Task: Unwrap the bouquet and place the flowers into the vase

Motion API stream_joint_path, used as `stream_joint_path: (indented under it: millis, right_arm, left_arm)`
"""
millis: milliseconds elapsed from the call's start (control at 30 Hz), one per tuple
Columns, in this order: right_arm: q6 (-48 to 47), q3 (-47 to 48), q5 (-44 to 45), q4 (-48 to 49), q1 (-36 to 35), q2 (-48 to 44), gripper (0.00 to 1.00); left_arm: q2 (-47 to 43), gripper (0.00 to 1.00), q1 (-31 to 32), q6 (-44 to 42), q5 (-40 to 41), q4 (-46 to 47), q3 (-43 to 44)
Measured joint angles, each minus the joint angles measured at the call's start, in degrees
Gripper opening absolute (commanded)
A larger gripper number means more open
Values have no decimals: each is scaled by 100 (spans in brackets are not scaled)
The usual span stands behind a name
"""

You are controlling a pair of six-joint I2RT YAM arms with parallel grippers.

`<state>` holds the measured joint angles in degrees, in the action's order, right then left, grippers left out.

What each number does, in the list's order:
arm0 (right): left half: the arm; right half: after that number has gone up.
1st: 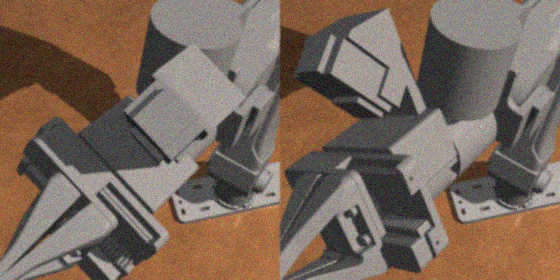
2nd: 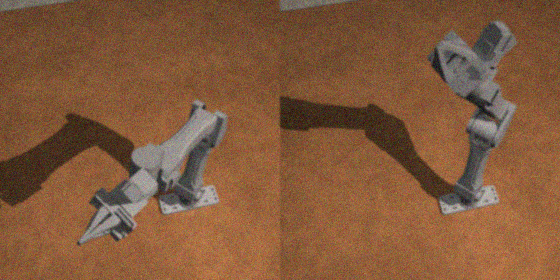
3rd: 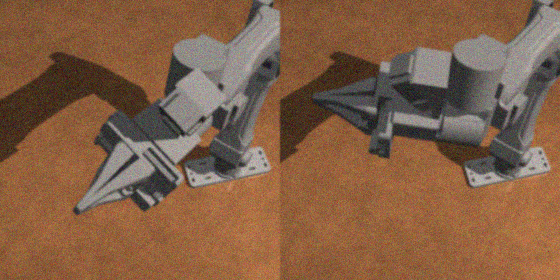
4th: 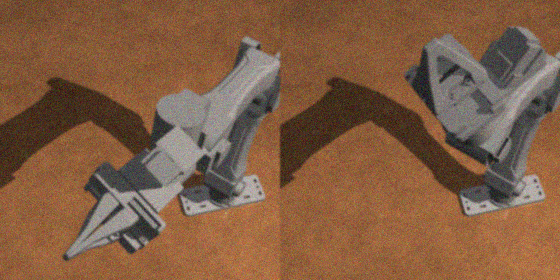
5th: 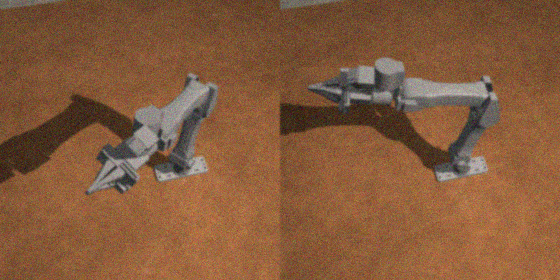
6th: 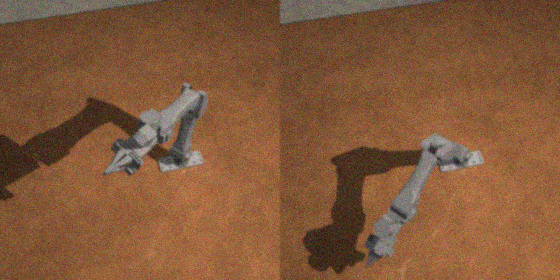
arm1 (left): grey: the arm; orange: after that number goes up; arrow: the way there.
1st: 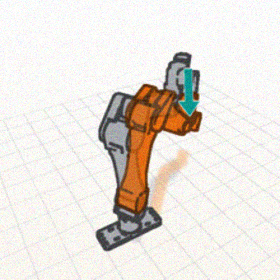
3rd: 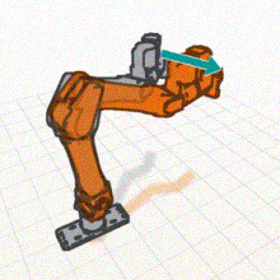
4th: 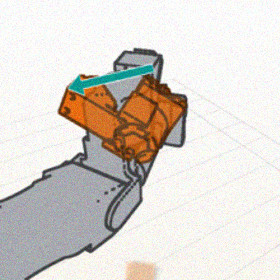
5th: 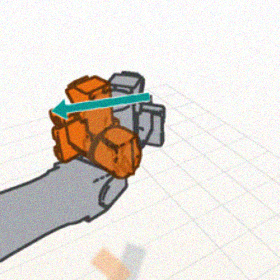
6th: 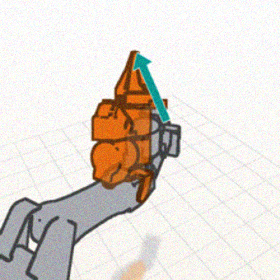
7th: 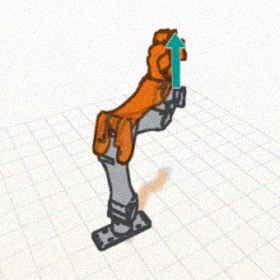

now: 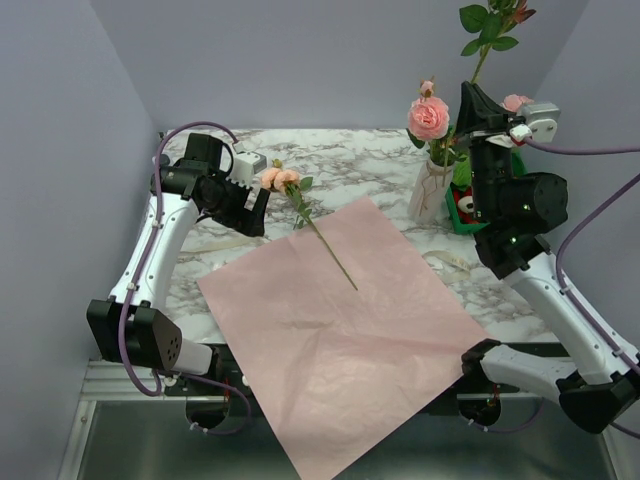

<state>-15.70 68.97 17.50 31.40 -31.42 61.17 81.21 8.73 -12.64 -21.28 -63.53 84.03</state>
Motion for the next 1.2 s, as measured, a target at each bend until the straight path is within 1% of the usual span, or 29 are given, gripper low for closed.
stream_joint_path:
  millis: [233, 433, 600, 1200]
  right_arm:
    - [219, -116, -57, 695, 251, 238, 1]
    - [219, -177, -133, 1231, 424, 509, 1]
    - [216, -177, -173, 1399, 511, 726, 1]
    - [199, -595, -179, 2306, 807, 802, 1]
  left_arm:
    - [2, 99, 0, -2, 2, 31, -2]
    - [2, 99, -4, -33, 2, 42, -2]
    - [2, 99, -7, -61, 2, 42, -2]
    - [2, 99, -48, -162, -59, 44, -2]
